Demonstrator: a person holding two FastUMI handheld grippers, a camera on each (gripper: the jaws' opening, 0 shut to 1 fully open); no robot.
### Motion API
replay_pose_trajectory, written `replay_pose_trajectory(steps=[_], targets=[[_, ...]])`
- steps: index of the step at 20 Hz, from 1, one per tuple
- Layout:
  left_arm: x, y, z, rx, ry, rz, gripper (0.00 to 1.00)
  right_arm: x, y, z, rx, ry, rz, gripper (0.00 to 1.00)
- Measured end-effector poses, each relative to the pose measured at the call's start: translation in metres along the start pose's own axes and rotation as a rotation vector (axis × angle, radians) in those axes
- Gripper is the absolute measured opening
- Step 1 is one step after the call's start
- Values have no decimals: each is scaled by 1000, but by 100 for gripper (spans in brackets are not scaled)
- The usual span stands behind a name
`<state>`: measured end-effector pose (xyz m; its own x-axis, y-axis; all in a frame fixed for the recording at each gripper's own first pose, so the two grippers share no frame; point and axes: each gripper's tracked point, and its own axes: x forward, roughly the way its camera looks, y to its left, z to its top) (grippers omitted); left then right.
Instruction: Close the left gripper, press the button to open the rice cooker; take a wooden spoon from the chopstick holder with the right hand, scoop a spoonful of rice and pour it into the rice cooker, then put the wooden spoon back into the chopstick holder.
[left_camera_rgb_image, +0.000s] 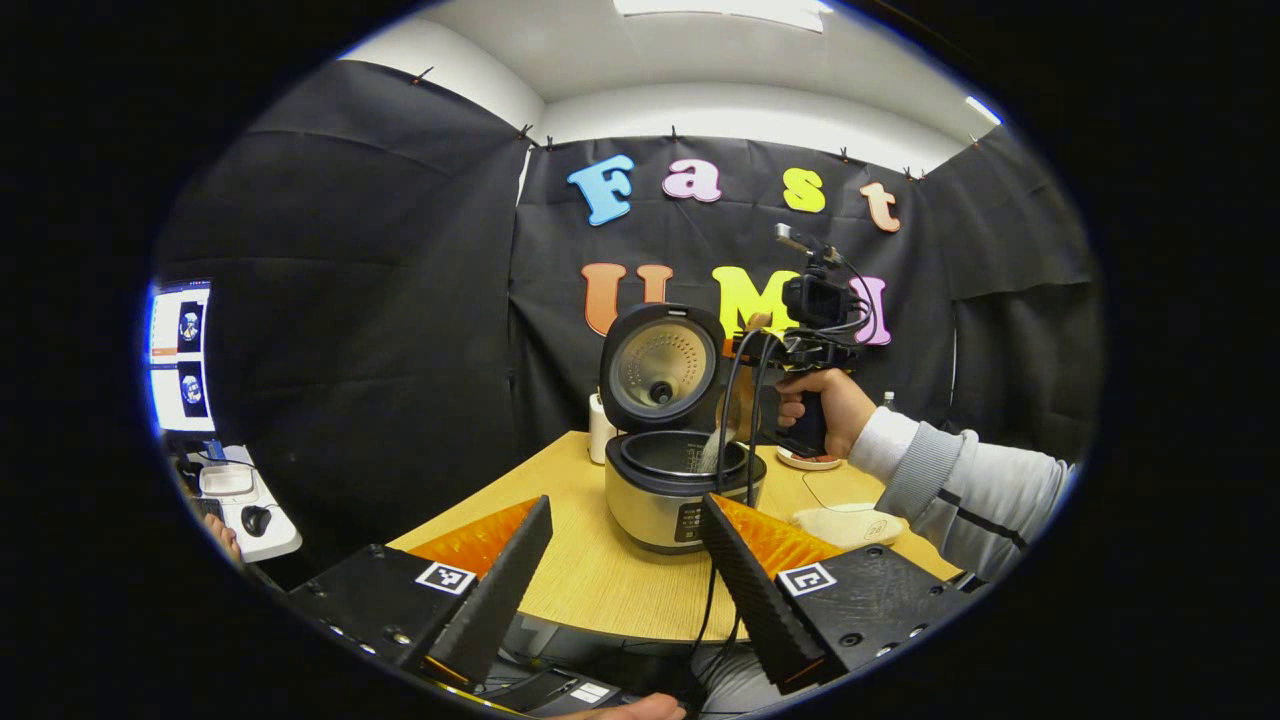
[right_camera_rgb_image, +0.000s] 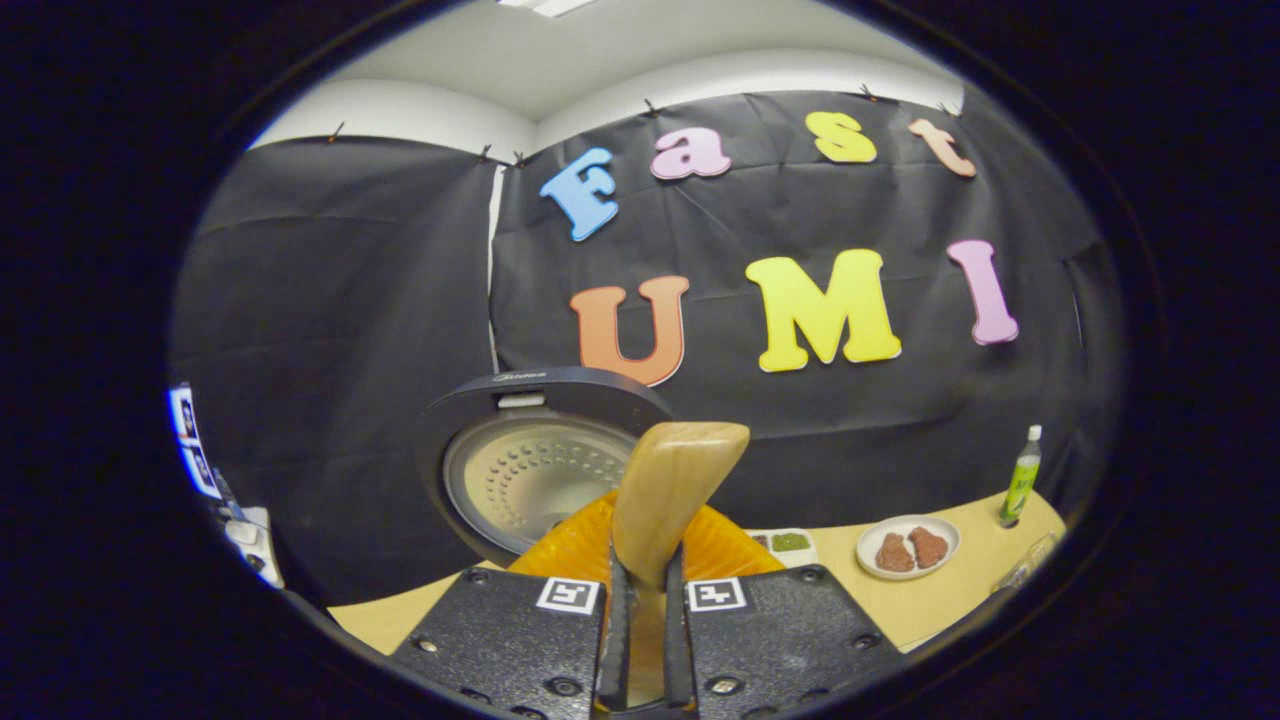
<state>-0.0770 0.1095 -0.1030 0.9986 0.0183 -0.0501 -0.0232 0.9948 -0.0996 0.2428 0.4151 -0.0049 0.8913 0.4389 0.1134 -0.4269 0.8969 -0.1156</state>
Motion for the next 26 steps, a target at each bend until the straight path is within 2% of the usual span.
replay_pose_trajectory(steps=[6,11,15,22,26], targets=[[-3,0,-1,-5,12,-27,95,-9,7,-6,-213,-34,-16,18],[-4,0,-4,1,35,-36,95,-21,5,0,-239,-62,-21,19],[-5,-2,-1,9,31,-50,94,-35,-11,13,-252,-98,-36,19],[-10,-11,5,25,27,-82,95,-59,-81,24,-234,-107,-114,19],[-13,-34,1,30,31,-99,94,-75,-130,30,-212,-106,-170,19]])
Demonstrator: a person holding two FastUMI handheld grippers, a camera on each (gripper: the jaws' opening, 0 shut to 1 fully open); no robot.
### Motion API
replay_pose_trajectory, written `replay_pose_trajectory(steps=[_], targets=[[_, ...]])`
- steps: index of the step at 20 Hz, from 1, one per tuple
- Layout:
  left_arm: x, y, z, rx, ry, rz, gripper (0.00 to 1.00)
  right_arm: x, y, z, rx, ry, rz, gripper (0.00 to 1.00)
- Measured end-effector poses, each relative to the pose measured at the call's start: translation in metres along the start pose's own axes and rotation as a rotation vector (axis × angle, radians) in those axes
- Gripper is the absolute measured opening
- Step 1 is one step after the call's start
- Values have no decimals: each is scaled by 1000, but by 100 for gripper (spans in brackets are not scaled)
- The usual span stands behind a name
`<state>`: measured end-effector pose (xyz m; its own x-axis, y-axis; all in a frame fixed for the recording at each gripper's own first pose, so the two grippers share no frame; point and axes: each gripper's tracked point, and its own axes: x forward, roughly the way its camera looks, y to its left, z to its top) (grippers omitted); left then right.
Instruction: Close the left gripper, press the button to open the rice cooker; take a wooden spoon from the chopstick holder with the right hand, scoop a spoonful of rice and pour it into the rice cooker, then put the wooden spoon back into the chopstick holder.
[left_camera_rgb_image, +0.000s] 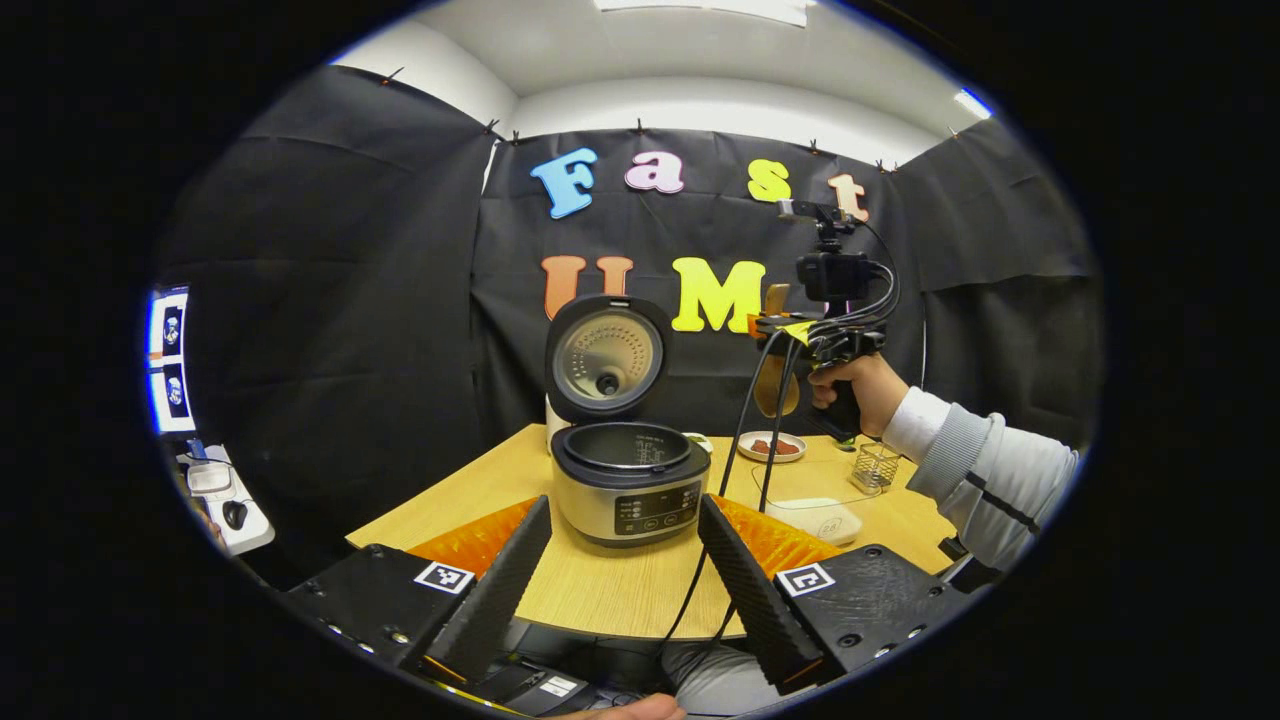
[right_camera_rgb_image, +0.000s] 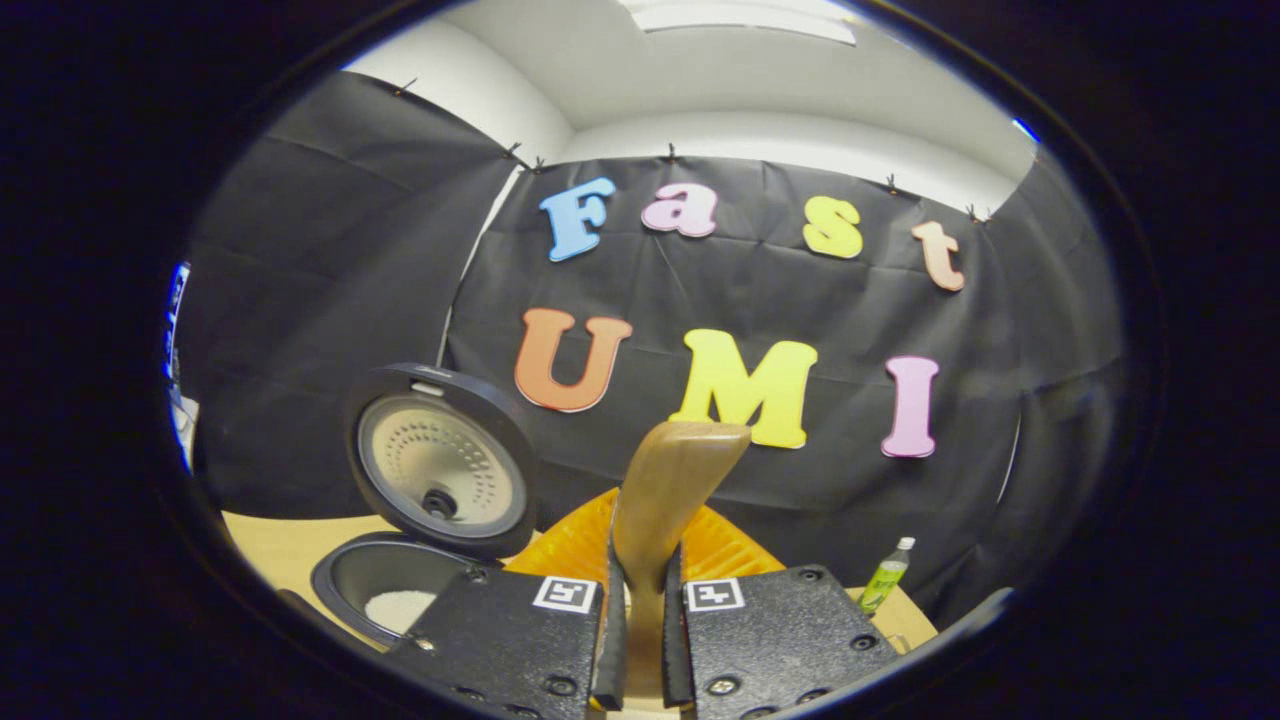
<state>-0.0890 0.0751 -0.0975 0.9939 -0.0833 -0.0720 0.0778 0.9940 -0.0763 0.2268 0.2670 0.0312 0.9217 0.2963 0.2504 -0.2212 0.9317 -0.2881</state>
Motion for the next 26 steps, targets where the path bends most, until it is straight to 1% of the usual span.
replay_pose_trajectory(steps=[2,4,8,12,16,19,20,21,22,24,26], targets=[[-2,-5,5,14,-3,-13,94,-4,-25,-4,13,13,-24,19],[-2,-5,10,33,-12,-8,95,-7,-53,-6,23,23,-46,20],[-2,-11,15,40,-22,0,94,-15,-116,-11,39,25,-124,21],[4,-19,15,59,-26,-3,94,-30,-175,-26,94,51,-186,21],[10,-32,11,36,-24,-19,94,-40,-230,-42,50,63,-248,21],[13,-41,12,27,-36,-26,94,-38,-256,-66,54,91,-260,22],[14,-43,12,31,-38,-26,84,-38,-262,-75,73,104,-257,22],[15,-44,11,37,-40,-26,84,-37,-269,-82,84,109,-260,22],[15,-46,10,43,-45,-27,94,-37,-275,-88,85,112,-264,22],[19,-48,9,51,-60,-30,94,-33,-287,-106,100,130,-275,23],[22,-54,2,57,-59,-41,93,-29,-290,-126,115,162,-273,23]])
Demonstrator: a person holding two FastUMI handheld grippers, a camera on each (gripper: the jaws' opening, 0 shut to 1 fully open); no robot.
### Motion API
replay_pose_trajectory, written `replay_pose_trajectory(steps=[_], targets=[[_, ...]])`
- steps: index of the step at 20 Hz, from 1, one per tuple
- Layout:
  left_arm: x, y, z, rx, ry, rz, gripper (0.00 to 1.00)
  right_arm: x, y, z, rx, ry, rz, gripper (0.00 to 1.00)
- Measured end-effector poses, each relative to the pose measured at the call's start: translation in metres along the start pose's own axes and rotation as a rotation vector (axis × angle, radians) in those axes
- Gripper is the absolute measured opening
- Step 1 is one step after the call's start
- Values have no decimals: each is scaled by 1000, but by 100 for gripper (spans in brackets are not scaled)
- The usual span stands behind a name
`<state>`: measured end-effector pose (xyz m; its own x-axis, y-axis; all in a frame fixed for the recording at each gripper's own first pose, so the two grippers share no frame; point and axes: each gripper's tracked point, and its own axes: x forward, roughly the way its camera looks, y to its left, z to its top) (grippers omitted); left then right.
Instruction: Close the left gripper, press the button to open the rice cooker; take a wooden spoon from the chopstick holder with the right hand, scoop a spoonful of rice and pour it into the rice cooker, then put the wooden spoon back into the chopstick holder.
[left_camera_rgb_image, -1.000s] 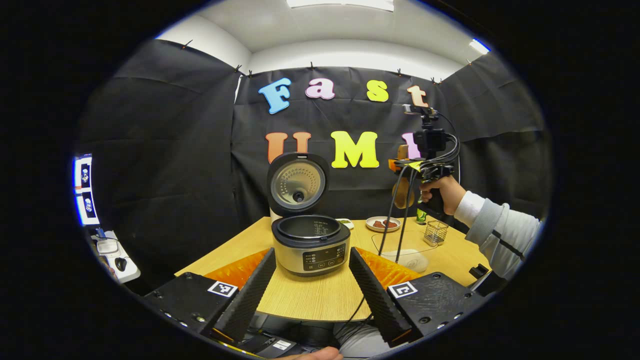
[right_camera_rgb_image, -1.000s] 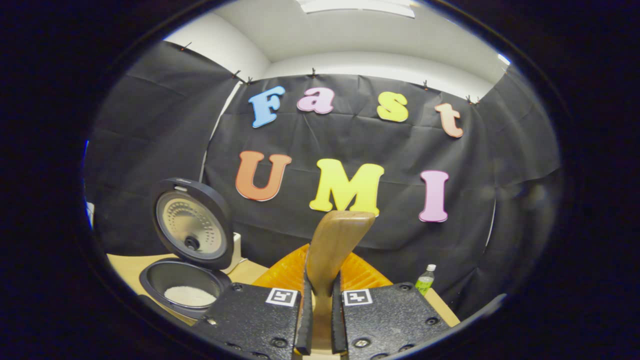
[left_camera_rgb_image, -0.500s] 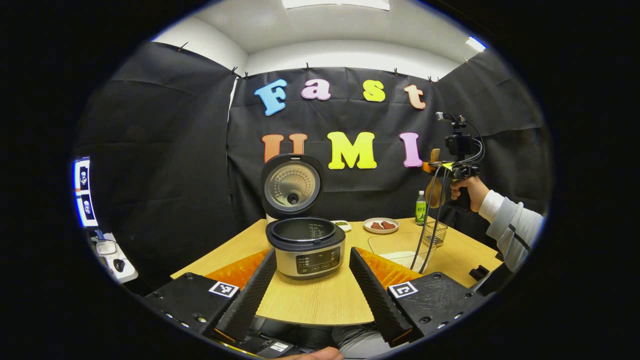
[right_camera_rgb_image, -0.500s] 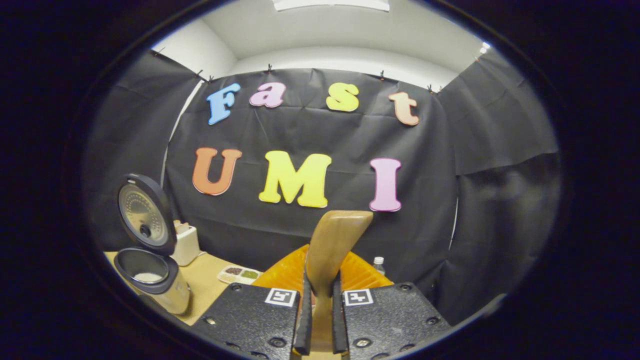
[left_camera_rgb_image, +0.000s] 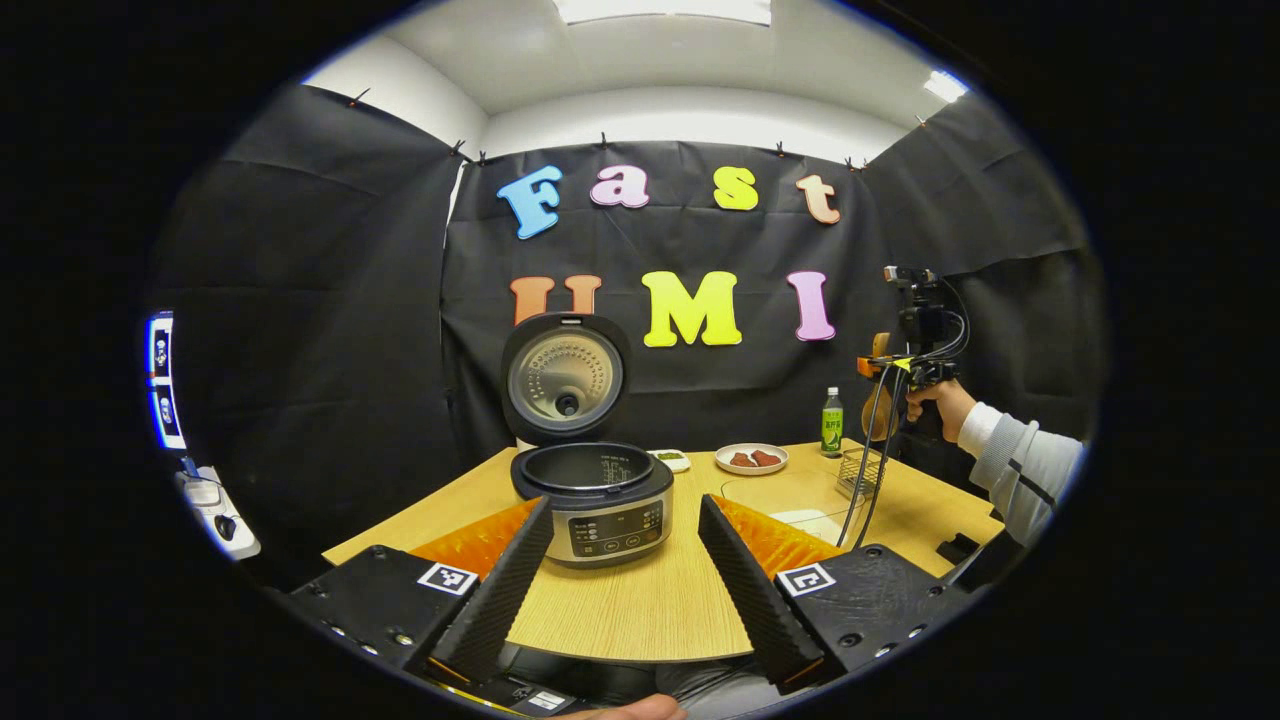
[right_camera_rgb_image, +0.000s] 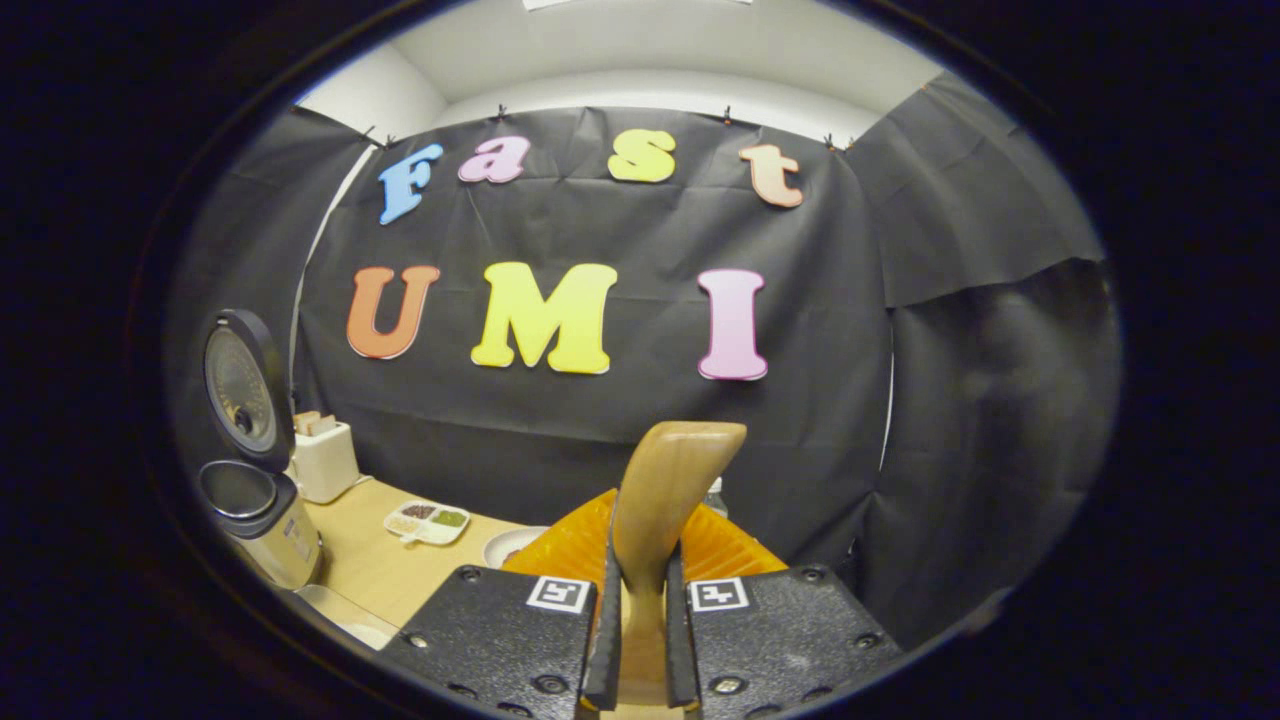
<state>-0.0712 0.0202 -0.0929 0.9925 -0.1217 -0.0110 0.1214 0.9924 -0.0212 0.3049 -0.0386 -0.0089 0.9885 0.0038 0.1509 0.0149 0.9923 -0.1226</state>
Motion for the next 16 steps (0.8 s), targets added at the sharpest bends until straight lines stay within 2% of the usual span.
replay_pose_trajectory(steps=[4,5,11,16], targets=[[12,-3,-11,19,27,-2,93,15,-1,-21,64,33,2,22],[13,-4,-13,24,31,-4,93,18,-2,-24,73,36,3,25],[28,-4,-28,22,58,5,94,30,-14,-38,46,36,-44,24],[33,-7,-37,18,80,8,94,31,-14,-50,83,66,-38,27]])
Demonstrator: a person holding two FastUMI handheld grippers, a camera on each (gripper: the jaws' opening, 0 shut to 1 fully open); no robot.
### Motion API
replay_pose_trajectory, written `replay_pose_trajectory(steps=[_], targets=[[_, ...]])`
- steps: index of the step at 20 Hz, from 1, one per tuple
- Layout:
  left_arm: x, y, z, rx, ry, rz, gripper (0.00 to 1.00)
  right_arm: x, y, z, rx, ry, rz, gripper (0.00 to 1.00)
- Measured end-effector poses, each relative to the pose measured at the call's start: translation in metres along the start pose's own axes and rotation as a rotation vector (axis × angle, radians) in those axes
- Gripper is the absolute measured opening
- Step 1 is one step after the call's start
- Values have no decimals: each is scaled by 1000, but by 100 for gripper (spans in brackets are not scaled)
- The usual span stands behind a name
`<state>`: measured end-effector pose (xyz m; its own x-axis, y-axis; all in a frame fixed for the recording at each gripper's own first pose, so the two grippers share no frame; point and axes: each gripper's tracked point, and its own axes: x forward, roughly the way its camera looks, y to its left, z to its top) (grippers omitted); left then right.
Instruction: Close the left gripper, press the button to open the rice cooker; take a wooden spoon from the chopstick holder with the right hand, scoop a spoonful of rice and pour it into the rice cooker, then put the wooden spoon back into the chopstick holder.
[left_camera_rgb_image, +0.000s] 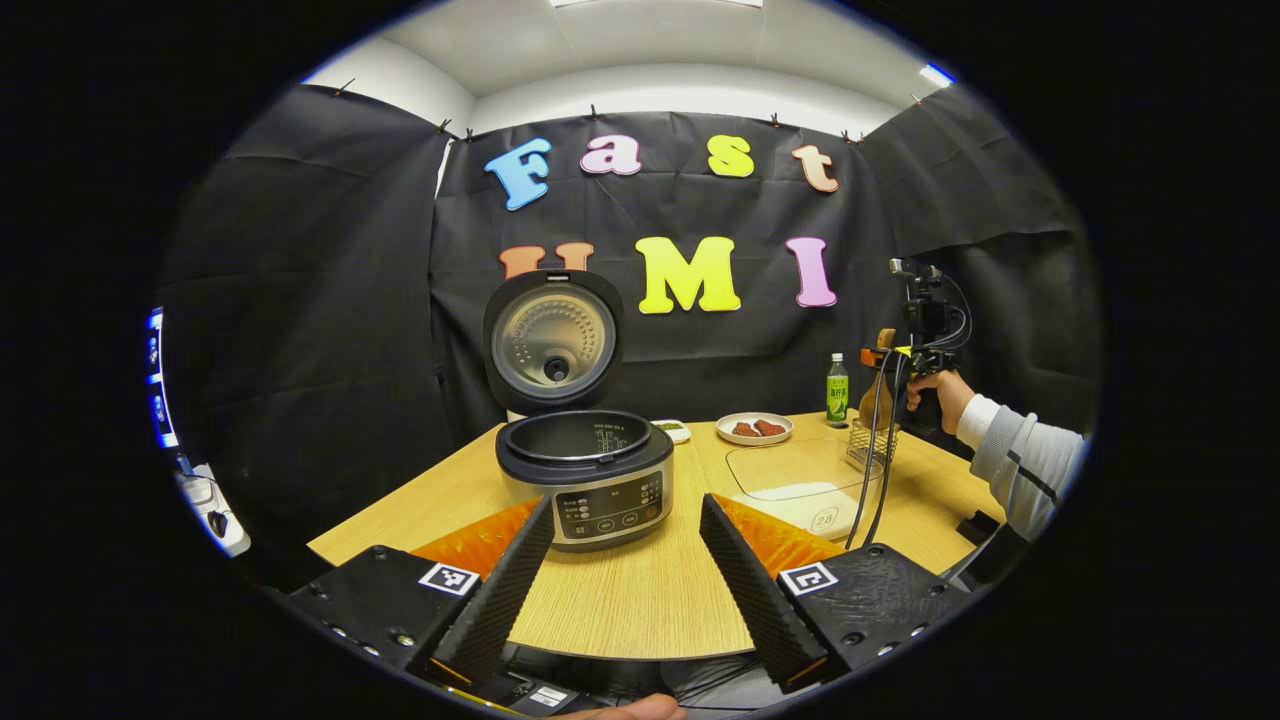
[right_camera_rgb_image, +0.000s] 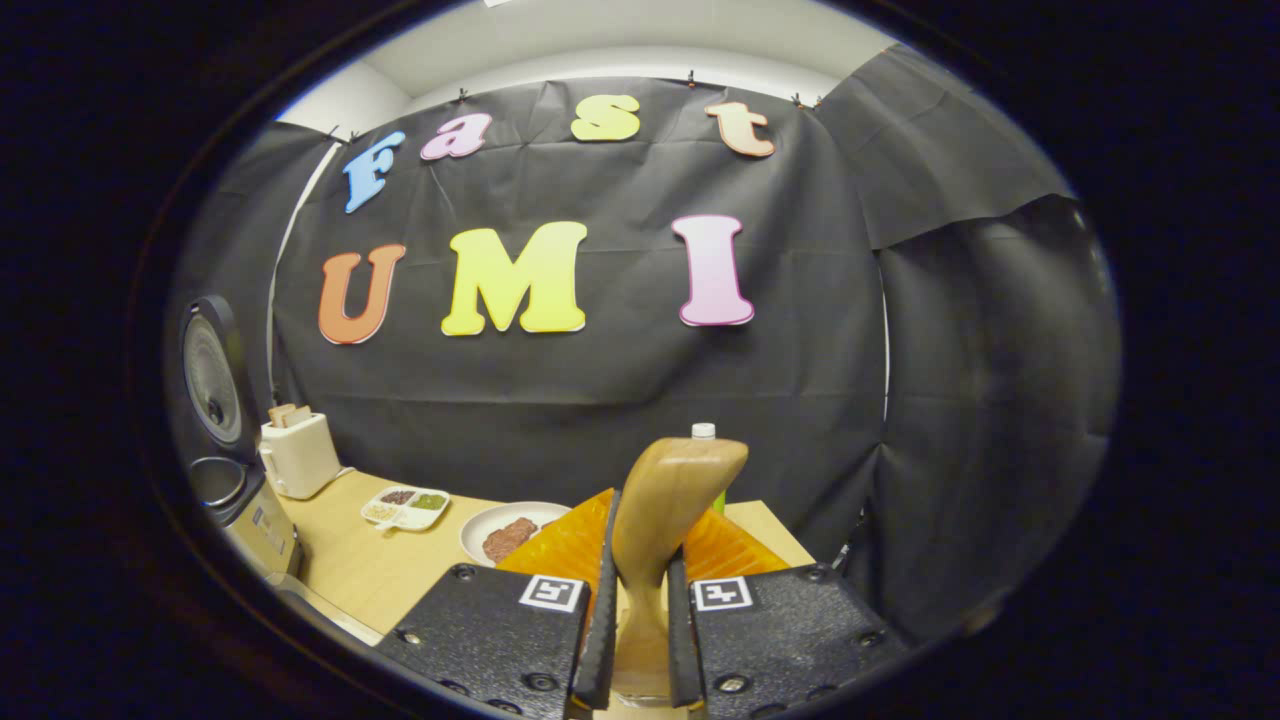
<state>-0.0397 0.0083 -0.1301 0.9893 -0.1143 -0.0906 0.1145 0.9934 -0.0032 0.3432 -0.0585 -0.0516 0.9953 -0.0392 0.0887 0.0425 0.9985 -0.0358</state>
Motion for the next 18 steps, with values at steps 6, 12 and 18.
replay_pose_trajectory(steps=[6,12,18], targets=[[-2,-7,-3,1,4,-6,94,-2,-7,5,38,5,-26,50],[-1,-2,8,-25,-12,14,94,-29,-16,24,36,-10,-85,100],[7,6,30,-83,-33,41,94,-95,-12,38,21,-26,-125,100]])
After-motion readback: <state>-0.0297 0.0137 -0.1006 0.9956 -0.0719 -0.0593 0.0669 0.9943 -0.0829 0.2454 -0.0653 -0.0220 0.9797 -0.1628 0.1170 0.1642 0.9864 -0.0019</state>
